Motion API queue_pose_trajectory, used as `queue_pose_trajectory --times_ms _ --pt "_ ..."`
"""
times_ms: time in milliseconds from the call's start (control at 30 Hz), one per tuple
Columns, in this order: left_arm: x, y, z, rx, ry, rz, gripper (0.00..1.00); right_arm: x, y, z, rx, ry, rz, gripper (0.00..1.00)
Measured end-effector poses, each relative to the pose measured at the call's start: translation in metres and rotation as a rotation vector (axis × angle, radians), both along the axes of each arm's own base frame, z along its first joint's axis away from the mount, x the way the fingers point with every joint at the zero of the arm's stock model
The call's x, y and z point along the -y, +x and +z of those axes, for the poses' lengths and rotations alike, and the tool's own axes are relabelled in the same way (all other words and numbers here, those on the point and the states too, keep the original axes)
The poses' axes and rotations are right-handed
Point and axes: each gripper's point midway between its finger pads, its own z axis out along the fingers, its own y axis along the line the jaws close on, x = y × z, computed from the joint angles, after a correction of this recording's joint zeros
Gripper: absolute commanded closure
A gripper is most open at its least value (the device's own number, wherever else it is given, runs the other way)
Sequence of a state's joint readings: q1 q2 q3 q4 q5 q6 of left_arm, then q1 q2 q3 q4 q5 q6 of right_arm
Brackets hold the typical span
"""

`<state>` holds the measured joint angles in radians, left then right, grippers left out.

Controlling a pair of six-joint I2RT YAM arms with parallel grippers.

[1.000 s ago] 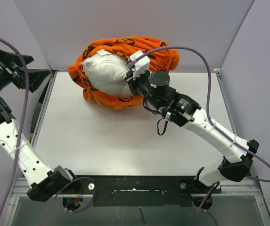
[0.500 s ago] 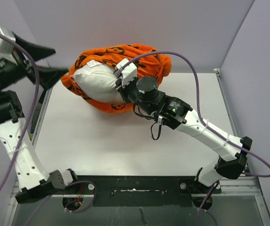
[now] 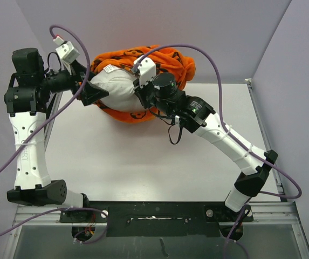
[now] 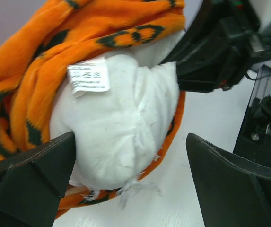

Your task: Remove the pillowcase from the pillow

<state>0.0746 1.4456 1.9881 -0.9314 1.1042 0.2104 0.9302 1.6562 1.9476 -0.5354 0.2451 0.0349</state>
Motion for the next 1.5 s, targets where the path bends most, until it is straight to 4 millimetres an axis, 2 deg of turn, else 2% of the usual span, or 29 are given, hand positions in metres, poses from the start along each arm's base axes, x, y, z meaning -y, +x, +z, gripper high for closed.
queue_pose_trajectory --times_ms 100,200,400,567,600,700,733,767,800,833,867,1000,1033,1133,1333,1433,1500 --pt "0.013 -0.013 0.002 0.05 0.057 -0.046 0.02 -0.001 0.001 -0.004 -0.016 -0.018 0.005 1.0" --pt "0.018 -0.017 -0.006 0.078 0.119 -0.062 0.02 -0.002 -0.002 -0.007 -0.031 -0.032 0.018 1.0" --pt "0.024 -0.01 -0.031 0.117 0.243 -0.053 0.02 -0.007 -0.012 -0.013 -0.054 -0.047 0.069 1.0" --pt "0.026 -0.004 -0.045 0.161 0.338 -0.033 0.02 -0.02 -0.031 -0.02 -0.079 -0.07 0.17 1.0" --pt "0.027 -0.004 -0.047 0.17 0.351 -0.033 0.06 -0.022 -0.036 -0.021 -0.088 -0.073 0.194 1.0" --pt "0.028 -0.005 -0.053 0.199 0.387 -0.036 0.31 -0.027 -0.044 -0.024 -0.108 -0.071 0.244 1.0" --pt "0.029 -0.005 -0.056 0.203 0.397 -0.04 0.46 -0.028 -0.045 -0.025 -0.117 -0.069 0.256 1.0" --pt "0.03 -0.006 -0.059 0.209 0.409 -0.044 0.65 -0.028 -0.047 -0.027 -0.13 -0.067 0.266 0.98" --pt "0.03 -0.007 -0.063 0.209 0.419 -0.048 0.81 -0.027 -0.047 -0.028 -0.144 -0.063 0.269 0.94" --pt "0.032 -0.008 -0.069 0.211 0.431 -0.059 0.91 -0.026 -0.047 -0.029 -0.155 -0.06 0.27 0.9" --pt "0.033 -0.01 -0.072 0.205 0.435 -0.066 0.98 -0.024 -0.046 -0.03 -0.168 -0.055 0.269 0.87" --pt "0.039 -0.012 -0.083 0.214 0.448 -0.099 1.0 -0.013 -0.038 -0.032 -0.21 -0.032 0.235 0.64" --pt "0.039 -0.012 -0.086 0.211 0.451 -0.101 1.0 -0.01 -0.036 -0.029 -0.21 -0.023 0.227 0.57" --pt "0.038 -0.015 -0.091 0.2 0.459 -0.107 1.0 0.001 -0.038 -0.009 -0.187 0.03 0.211 0.47" --pt "0.038 -0.025 -0.1 0.151 0.468 -0.125 1.0 0.04 -0.059 0.07 -0.026 0.176 0.2 0.41" --pt "0.037 -0.029 -0.102 0.125 0.469 -0.128 1.0 0.051 -0.067 0.091 0.025 0.197 0.205 0.36" --pt "0.036 -0.032 -0.101 0.115 0.466 -0.128 1.0 0.05 -0.07 0.093 0.042 0.182 0.216 0.33"
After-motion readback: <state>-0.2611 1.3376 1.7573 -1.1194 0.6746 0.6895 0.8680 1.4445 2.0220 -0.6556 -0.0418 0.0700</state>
